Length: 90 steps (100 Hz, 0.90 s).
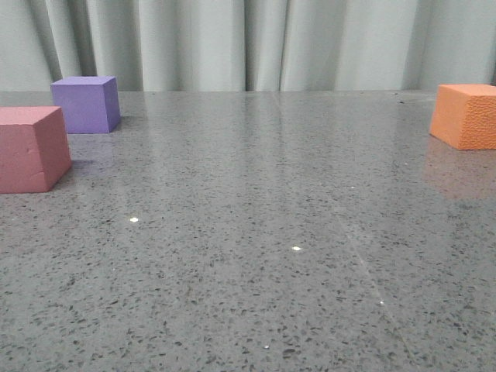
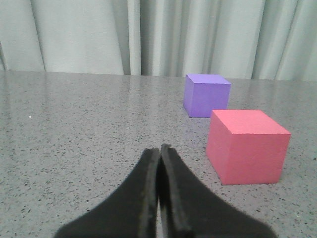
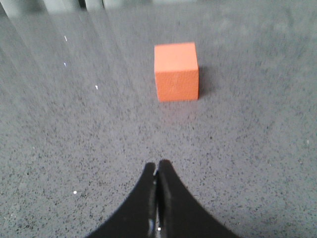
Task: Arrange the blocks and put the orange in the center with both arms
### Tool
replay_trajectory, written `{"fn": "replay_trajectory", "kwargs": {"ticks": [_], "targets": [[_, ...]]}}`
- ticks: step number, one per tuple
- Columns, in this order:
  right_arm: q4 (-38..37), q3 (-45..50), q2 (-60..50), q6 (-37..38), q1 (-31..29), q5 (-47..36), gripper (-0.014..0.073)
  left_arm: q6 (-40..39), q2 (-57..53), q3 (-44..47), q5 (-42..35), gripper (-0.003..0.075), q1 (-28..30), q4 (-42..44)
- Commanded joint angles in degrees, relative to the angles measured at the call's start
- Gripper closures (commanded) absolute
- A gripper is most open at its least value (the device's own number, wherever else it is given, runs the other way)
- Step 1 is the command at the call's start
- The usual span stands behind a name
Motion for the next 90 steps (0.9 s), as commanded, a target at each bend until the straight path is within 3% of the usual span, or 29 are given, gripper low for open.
{"fn": "replay_trajectory", "kwargs": {"ticks": [1,22,29,34,41,53,55,63,90], "targets": [[0.02,-8.5,9.12,0.0,-0.28,1.61,0.0661,-0.05,-1.85,3.09,-4.1,0.0739,-0.42,-0.47],[0.02,-17.77,23.19,0.0,-0.28,1.4,0.0659,-0.05,-1.85,3.09,-4.1,0.0739,-0.42,-0.47],[0.02,-19.93,26.93,-0.58,-0.28,1.34,0.0624,-0.05,-1.85,3.09,-4.1,0.0739,-0.42,-0.47],[0.02,-21.23,29.0,-0.76,-0.28,1.29,0.0554,-0.05,-1.85,3.09,-4.1,0.0739,-0.42,-0.47],[0.02,-22.78,31.1,-0.76,-0.28,1.29,0.0387,-0.05,-1.85,3.09,-4.1,0.0739,-0.42,-0.47],[-0.07,-24.38,32.91,-0.76,-0.28,-0.06,-0.0042,-0.05,-1.85,3.09,-4.1,0.0739,-0.42,-0.47],[-0.16,-24.45,33.05,-0.83,-0.28,-0.75,-0.0082,-0.05,-1.85,3.09,-4.1,0.0739,-0.42,-0.47],[-1.56,-24.45,33.24,-2.55,-0.28,-3.61,-0.0041,-0.05,-1.85,3.09,-4.1,0.0739,-0.42,-0.47],[-6.59,-24.45,35.15,-3.31,-0.39,-10.09,-0.0042,-0.05,-1.85,3.09,-4.1,0.0739,-0.42,-0.47]]}}
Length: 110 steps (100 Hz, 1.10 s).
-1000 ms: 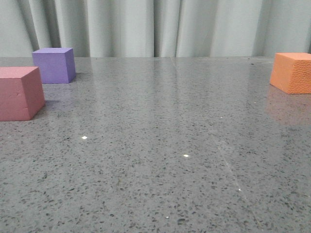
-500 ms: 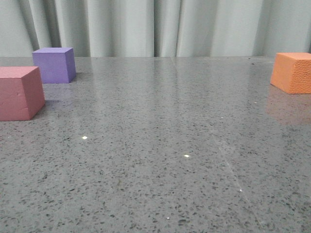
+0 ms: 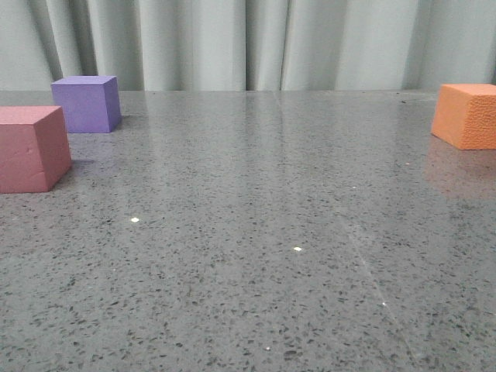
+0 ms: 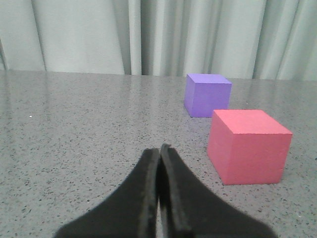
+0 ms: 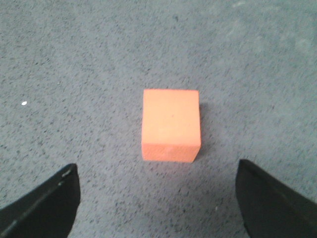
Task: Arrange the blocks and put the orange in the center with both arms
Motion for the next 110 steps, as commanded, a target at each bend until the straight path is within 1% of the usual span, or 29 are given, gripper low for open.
{"fn": "replay_trajectory", "kwargs": {"ticks": [1,14,36,69,110], "targets": [[-1.92,-2.09,0.12,-0.78,-0.39,-6.03,-0.0042,-0.05,-1.85,3.09,-4.1,0.0739,-0.42,-0.34],[-2.05,-2.16,3.33,-0.78,-0.39,-8.91,-0.0042,-0.05,-1.85,3.09,-4.1,0.0739,-0.42,-0.34],[-2.05,-3.95,10.26,-0.78,-0.53,-10.71,-0.0042,-0.05,-1.85,3.09,-4.1,0.0739,-0.42,-0.34],[-2.05,-8.14,18.46,-0.78,-1.03,-11.0,-0.0042,-0.05,-1.85,3.09,-4.1,0.0739,-0.42,-0.34],[-1.93,-8.27,23.59,-0.78,-3.22,-10.6,-0.0042,-0.05,-1.85,3.09,-4.1,0.0739,-0.42,-0.34]]}}
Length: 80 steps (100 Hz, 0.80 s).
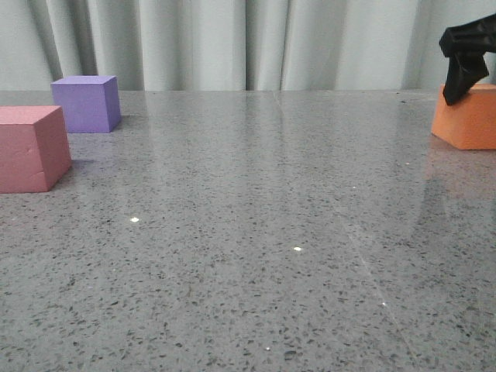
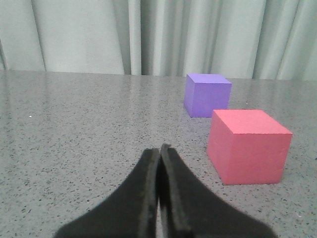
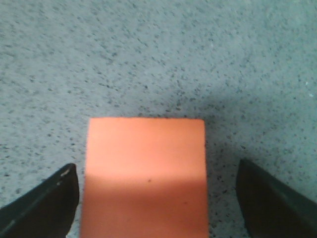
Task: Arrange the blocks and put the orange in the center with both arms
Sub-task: 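Lower the right gripper over the orange cube and close on it, then carry the orange cube with the right gripper toward the table center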
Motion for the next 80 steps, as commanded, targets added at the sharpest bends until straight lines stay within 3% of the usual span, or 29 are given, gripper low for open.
{"fn": "replay_trajectory", "kwargs": {"ticks": [1,20,27,42,47,80], "targets": [[-0.58,-2.03,-1.58,-0.55,-0.47,-2.73,-0.0042,-0.05,-1.85,3.09,-4.1,0.0739,-0.42,-0.34],[-0.31,-2.03,-0.8,-0.55,-0.4,-2.41,-0.0017,-0.05,-1.85,3.09,-4.1,0.0739,-0.42,-0.34],[-0.31,-2.03,-0.45,-0.55,-0.4,-1.95,0.0063,-0.05,-1.85,3.09,-4.1,0.0739,-0.42,-0.34],[-0.16,-2.03,-0.34,-0.55,-0.4,-0.96,0.033,-0.05,-1.85,3.09,-4.1,0.0739,-0.42,-0.34],[0.2,-2.03,-0.59,-0.55,-0.4,-0.9,0.0374,-0.05,-1.85,3.09,-4.1,0.0739,-0.42,-0.34],[2.37,-5.59,-5.48,-0.55,4.84,4.29,0.0378,-0.05,-1.85,3.09,-4.1,0.0739,-0.42,-0.34]]}}
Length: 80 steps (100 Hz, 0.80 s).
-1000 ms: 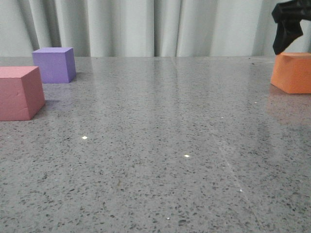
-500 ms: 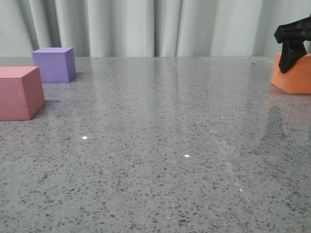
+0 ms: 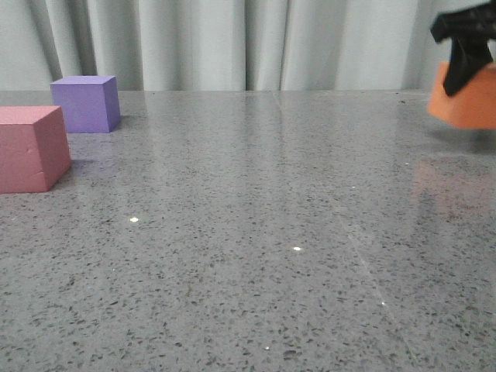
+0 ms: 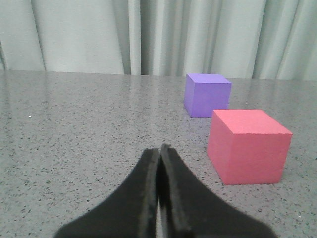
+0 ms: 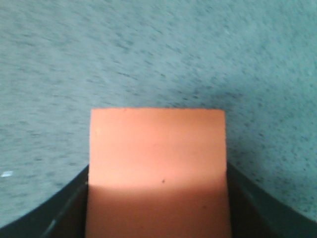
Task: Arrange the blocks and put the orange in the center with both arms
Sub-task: 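Carry the orange cube with the right gripper toward the table center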
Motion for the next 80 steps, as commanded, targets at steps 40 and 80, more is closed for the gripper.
{"fn": "replay_trajectory", "kwargs": {"ticks": [40,80], "targets": [[-0.22,-12.17,0.23,13.13,16.89,0.3,0.0378,-0.05,-1.85,3.09,-4.1,0.0739,-0.42,-0.34],[-21.3,-22.07,10.65,37.39,30.24,10.41,0.0378,-0.05,-1.85,3.09,-4.1,0.0739,-0.42,-0.34]]}}
